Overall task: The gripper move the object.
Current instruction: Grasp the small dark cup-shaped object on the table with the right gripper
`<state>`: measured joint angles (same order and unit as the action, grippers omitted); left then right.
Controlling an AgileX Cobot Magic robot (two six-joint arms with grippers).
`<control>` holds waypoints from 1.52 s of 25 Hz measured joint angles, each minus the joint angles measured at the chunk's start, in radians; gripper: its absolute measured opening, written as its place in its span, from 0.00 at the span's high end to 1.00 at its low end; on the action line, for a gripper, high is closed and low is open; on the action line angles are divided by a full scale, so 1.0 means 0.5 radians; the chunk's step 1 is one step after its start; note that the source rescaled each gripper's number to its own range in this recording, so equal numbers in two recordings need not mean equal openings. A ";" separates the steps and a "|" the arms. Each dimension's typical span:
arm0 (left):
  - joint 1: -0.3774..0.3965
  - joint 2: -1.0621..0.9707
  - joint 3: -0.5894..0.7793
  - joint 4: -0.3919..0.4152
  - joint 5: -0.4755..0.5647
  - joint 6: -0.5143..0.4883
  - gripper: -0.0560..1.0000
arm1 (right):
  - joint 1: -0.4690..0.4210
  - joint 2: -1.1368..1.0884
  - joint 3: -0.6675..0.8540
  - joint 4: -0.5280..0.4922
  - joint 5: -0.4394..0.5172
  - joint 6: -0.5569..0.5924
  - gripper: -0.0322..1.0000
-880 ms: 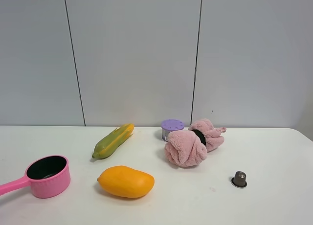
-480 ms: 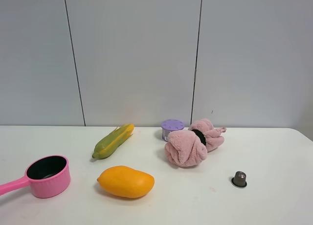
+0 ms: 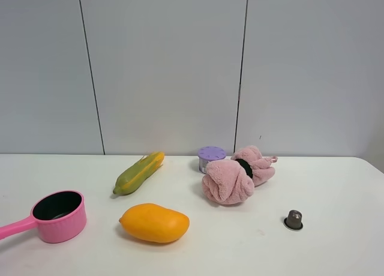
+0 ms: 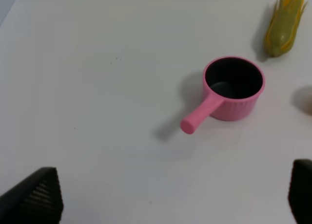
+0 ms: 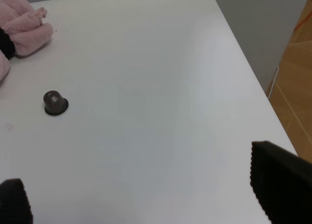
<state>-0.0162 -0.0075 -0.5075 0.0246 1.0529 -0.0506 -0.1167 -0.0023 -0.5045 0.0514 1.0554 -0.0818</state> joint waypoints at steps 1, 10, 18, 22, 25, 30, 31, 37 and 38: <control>0.000 0.000 0.000 0.000 0.000 0.000 0.00 | 0.000 0.000 0.000 0.000 0.000 0.000 0.16; 0.000 0.000 0.000 0.004 0.000 0.000 0.00 | 0.000 0.000 0.000 0.010 0.000 0.000 0.16; 0.000 0.000 0.000 0.004 0.000 0.000 0.00 | 0.000 0.147 -0.145 0.013 0.048 0.000 0.19; 0.000 0.000 0.000 0.004 0.000 0.000 0.00 | 0.000 0.352 -0.284 0.015 0.046 -0.002 0.20; 0.000 0.000 0.000 0.003 0.000 0.000 0.00 | 0.000 0.553 -0.390 0.013 0.046 -0.002 0.20; 0.000 0.000 0.000 0.003 0.000 0.000 0.00 | 0.000 0.884 -0.579 0.015 0.046 -0.004 0.20; 0.000 0.000 0.000 0.003 0.000 0.000 0.00 | 0.000 0.941 -0.614 0.015 0.046 -0.004 0.21; 0.000 0.000 0.000 0.003 0.000 0.000 0.00 | 0.000 1.357 -0.825 0.016 0.041 -0.025 0.21; 0.000 0.000 0.000 0.003 0.000 0.000 0.00 | 0.000 1.428 -0.866 0.016 0.039 -0.038 0.21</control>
<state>-0.0162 -0.0075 -0.5075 0.0259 1.0529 -0.0506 -0.1167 0.7119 -0.9376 0.0595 1.0749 -0.1008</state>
